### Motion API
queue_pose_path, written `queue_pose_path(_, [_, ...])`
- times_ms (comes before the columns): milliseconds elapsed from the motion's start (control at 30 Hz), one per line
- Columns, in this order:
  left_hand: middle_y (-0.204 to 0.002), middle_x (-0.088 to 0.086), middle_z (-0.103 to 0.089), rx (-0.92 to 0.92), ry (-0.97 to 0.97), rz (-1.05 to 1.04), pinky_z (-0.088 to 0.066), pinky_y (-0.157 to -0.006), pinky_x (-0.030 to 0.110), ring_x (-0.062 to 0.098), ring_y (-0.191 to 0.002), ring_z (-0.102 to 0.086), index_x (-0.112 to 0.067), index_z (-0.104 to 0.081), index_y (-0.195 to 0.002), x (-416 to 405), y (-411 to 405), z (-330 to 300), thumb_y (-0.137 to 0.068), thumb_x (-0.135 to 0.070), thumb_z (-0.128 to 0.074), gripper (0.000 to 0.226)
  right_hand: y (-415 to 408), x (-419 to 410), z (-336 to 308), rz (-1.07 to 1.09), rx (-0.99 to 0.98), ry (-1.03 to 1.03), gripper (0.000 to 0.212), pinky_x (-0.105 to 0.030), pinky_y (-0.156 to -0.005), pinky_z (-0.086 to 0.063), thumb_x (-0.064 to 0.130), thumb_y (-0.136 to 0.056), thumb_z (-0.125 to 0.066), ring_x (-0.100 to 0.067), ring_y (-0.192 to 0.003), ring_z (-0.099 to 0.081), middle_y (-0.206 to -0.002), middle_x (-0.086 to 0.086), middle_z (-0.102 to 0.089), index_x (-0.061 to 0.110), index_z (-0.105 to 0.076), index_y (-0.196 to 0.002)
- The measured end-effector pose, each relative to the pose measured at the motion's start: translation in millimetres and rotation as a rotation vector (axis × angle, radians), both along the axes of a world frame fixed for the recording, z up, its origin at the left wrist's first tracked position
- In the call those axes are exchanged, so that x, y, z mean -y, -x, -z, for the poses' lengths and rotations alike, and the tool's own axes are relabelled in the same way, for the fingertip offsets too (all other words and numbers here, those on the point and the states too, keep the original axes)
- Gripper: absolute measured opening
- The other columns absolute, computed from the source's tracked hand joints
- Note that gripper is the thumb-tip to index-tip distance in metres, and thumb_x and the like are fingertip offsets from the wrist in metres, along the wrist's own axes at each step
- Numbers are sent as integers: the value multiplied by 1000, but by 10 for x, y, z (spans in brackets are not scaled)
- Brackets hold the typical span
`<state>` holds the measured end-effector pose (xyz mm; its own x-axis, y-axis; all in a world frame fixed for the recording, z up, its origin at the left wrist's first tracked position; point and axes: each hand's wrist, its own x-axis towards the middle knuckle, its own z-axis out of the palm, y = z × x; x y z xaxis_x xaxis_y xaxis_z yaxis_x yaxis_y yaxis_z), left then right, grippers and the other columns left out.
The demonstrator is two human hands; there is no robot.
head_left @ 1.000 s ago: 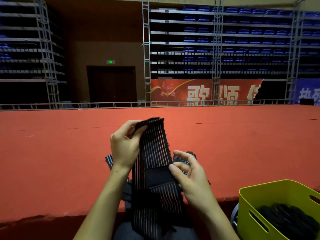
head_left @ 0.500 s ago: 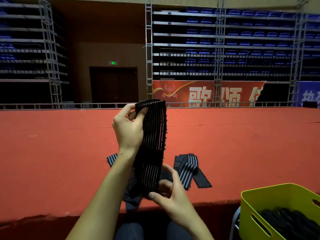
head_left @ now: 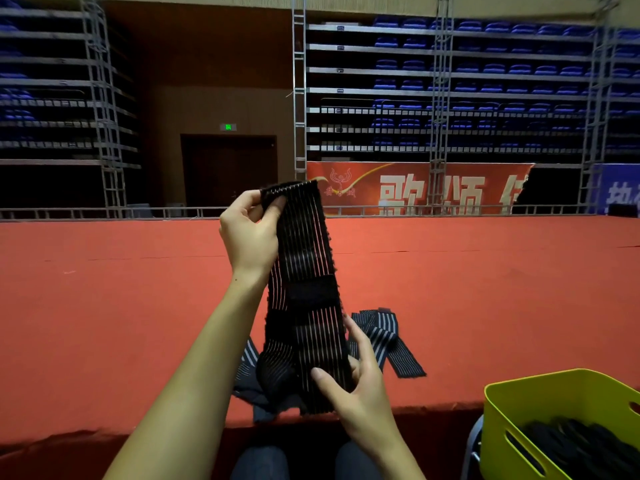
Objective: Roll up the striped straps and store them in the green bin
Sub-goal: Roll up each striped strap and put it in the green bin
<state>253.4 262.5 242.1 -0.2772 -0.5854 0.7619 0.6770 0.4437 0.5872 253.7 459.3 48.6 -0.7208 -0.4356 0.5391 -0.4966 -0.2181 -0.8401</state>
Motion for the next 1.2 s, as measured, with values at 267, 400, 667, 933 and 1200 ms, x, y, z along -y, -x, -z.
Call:
queue_pose_path(267, [-95, 0, -83, -20, 30, -35, -64, -94, 51, 18, -96, -80, -31, -76, -91, 116, 191, -409, -93, -20, -82, 13, 134, 61, -88, 38, 16, -63, 62, -16, -86, -56, 0, -102, -68, -5, -105, -76, -119, 18, -78, 27, -42, -151])
queue_pose_path(400, [-94, -3, -82, -35, 51, -72, -64, -93, 47, 17, -96, -80, -34, -76, -90, 215, 213, -548, -94, -19, -82, 17, 254, 39, -178, 49, 21, -53, 56, -17, -78, -58, 1, -105, -63, -4, -93, -77, -108, 19, -80, 25, -43, -150])
queue_pose_path(667, [-89, -14, -77, -41, 116, -185, -60, -84, 25, 4, -88, -75, -30, -75, -92, 415, 269, -661, -94, -9, -80, 22, 353, -103, -364, 132, -108, -81, 53, -12, -95, -52, 1, -109, -55, 5, -113, -69, -131, 31, -68, 33, -43, -150])
queue_pose_path(933, [-89, -14, -77, -38, 125, -223, -59, -82, 21, -2, -86, -74, -21, -78, -98, 395, 304, -584, -96, -10, -79, 12, 382, -156, -425, 59, -214, -167, 54, -19, -108, -48, 17, -111, -57, 1, -132, -61, -141, 38, -58, 43, -37, -154])
queue_pose_path(1200, [-88, -15, -77, -90, 128, -236, -63, -85, 32, 4, -86, -75, -25, -75, -93, 451, 192, -812, -95, -14, -80, 12, 310, -27, -373, -53, -167, -191, 120, -44, -108, -57, 9, -82, -91, -20, -118, -74, -134, 12, -72, 50, -16, -166])
